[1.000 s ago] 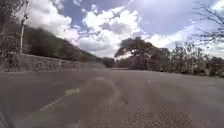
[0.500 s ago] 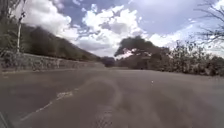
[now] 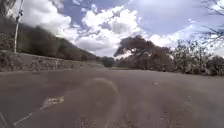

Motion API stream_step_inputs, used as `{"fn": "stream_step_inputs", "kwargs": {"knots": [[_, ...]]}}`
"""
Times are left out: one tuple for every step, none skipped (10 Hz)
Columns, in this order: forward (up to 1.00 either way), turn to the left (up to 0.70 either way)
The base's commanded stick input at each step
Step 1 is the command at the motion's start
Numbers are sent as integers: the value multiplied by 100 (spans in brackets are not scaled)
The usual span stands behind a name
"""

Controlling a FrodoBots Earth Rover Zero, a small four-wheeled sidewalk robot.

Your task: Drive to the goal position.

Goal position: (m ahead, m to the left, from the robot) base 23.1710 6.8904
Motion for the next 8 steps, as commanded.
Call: {"fn": "stream_step_inputs", "kwargs": {"knots": [[70,0],[70,0],[70,0],[70,0],[70,0],[70,0],[70,0],[70,0]]}}
